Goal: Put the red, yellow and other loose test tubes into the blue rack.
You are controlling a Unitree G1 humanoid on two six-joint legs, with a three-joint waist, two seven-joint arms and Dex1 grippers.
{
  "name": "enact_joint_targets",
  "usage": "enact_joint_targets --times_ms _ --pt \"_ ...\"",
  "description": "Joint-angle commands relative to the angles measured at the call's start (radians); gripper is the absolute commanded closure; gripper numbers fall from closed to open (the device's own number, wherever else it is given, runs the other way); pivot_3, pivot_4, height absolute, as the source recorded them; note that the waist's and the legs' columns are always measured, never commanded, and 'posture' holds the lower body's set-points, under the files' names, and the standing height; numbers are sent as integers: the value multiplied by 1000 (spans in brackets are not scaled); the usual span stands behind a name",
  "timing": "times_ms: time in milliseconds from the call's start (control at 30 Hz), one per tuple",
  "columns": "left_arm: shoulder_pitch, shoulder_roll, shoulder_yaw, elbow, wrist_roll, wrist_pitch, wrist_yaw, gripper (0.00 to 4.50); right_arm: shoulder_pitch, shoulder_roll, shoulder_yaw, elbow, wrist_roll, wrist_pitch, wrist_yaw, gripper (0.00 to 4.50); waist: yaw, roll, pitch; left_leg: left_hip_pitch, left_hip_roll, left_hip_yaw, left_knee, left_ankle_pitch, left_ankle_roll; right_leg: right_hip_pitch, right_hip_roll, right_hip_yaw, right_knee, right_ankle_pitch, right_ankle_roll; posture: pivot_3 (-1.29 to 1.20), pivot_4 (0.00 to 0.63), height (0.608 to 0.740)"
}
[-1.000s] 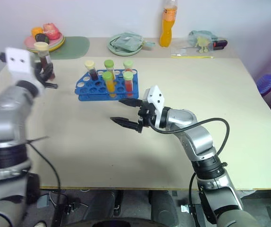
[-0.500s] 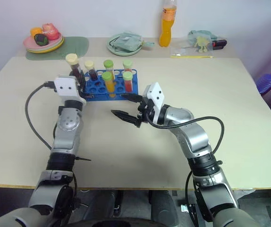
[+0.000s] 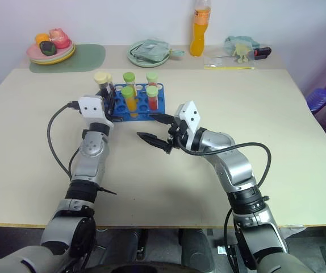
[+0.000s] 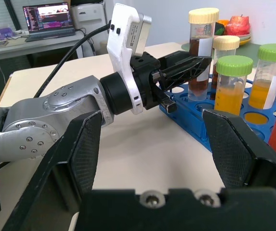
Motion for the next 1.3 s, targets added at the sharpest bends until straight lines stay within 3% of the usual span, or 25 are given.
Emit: enact_joint_targets --times_ms 33,967,1300 --pt "9 -5 1 -36 0 -18 12 3779 -4 1 -17 -39 10 -14 3 812 0 0 0 0 0 0 0 0 0 0 0 0 0 0 0 0 150 729" --pt "73 -6 -11 -122 18 54 32 3779 7 10 -11 -24 2 -26 9 812 0 0 0 0 0 0 0 0 0 0 0 0 0 0 0 0 150 729" --pt "45 -29 -3 -89 -36 47 -2 3779 3 14 -8 -21 0 -28 9 812 1 0 0 0 0 0 0 0 0 0 0 0 0 0 0 0 150 729"
